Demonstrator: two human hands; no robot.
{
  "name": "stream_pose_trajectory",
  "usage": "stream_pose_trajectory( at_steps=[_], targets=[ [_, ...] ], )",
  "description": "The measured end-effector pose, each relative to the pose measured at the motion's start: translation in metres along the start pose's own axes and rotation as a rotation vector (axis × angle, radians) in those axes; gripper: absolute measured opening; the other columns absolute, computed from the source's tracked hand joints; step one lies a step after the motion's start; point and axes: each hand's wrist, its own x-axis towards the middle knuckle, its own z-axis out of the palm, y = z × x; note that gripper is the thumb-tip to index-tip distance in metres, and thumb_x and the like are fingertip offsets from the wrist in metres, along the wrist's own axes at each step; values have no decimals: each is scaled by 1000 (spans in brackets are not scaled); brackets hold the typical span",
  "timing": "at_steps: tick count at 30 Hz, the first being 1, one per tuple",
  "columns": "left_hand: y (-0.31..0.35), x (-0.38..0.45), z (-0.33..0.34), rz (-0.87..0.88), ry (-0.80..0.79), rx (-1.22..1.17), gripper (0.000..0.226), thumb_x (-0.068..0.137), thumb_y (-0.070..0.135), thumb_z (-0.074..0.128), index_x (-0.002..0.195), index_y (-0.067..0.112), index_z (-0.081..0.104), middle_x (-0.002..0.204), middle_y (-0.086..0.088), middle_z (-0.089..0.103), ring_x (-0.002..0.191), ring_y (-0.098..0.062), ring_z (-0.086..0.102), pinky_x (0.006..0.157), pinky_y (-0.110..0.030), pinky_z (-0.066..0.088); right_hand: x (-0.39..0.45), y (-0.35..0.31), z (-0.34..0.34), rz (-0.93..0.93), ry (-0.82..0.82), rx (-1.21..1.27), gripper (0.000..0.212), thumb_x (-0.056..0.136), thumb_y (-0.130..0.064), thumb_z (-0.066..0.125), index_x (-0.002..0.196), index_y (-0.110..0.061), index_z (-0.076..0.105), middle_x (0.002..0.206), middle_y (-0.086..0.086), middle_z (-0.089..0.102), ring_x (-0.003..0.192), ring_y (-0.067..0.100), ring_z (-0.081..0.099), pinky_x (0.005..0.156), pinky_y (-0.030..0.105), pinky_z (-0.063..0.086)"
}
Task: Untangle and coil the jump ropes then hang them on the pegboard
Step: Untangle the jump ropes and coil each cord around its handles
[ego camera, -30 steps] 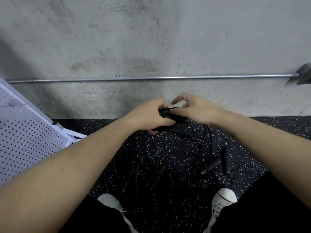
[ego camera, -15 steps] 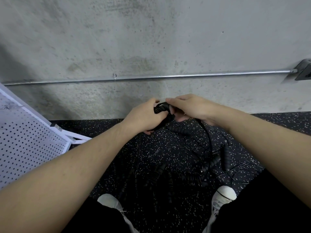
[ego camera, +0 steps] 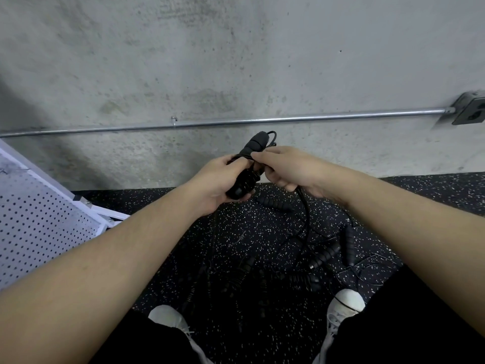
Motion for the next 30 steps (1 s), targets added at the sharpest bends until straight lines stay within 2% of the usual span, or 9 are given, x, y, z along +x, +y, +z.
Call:
stream_pose_trajectory(
  at_steps=[4,8,11,14,17,19,22,25,30],
  targets=[
    [1,-4,-1,-42,-76,-80,11,99,25,62,97,14,65,94,-11,70,72,-24,68,57,-27,56,-1,-2,-1,-20,-26,-1,35,105,-45,44,86,-19,57,48,-12,41,42,6,32,40,19,26],
    [4,-10,1,-63,-111,-175,41,97,44,62,120,10,66,90,-10,74,71,-22,69,56,-26,55,-6,4,-3,-84,-38,-18,43,105,-48,45,75,-19,56,48,-6,45,42,10,37,47,24,33],
    [4,-11,3,-75,-93,-156,53,96,58,57,123,13,67,94,-10,75,70,-21,69,54,-25,54,-8,6,-3,-127,-65,34,44,105,-46,47,74,-16,55,48,-5,46,42,13,37,51,29,37],
    [4,-9,4,-75,-93,-168,46,100,50,56,124,12,67,94,-9,74,70,-21,69,54,-26,53,-7,6,-2,-103,-49,69,44,105,-47,47,73,-17,57,53,-2,54,49,12,52,69,37,58],
    [7,-9,1,-81,-101,-225,34,101,42,57,114,12,68,90,-9,73,76,-25,68,56,-28,53,-8,9,-6,-73,-44,124,42,104,-47,49,79,-16,65,63,4,64,65,18,65,84,37,60],
    [10,-10,-2,-89,-77,-283,31,100,38,58,113,11,68,91,-10,73,77,-26,69,55,-28,52,-10,10,-9,-75,-76,106,41,104,-47,49,84,-16,67,61,3,61,64,17,65,74,29,62],
    [13,-10,-8,-81,-50,-297,31,99,36,58,113,9,68,88,-10,73,67,-26,70,51,-26,51,-13,10,-10,-109,-114,70,39,105,-45,46,87,-15,64,53,-3,43,51,14,43,53,23,45],
    [16,-12,-10,-49,-49,-302,27,98,35,59,104,11,70,82,-6,73,64,-25,70,47,-24,49,-12,10,-13,-154,-51,42,39,104,-46,48,81,-18,61,51,-7,39,48,11,34,50,25,33],
    [19,-15,-10,-1,-126,-390,33,96,41,60,103,11,72,82,-4,70,60,-22,66,39,-21,44,-11,8,-16,-237,-18,73,43,104,-46,48,74,-18,57,49,-4,40,45,12,33,49,28,30]
  ],
)
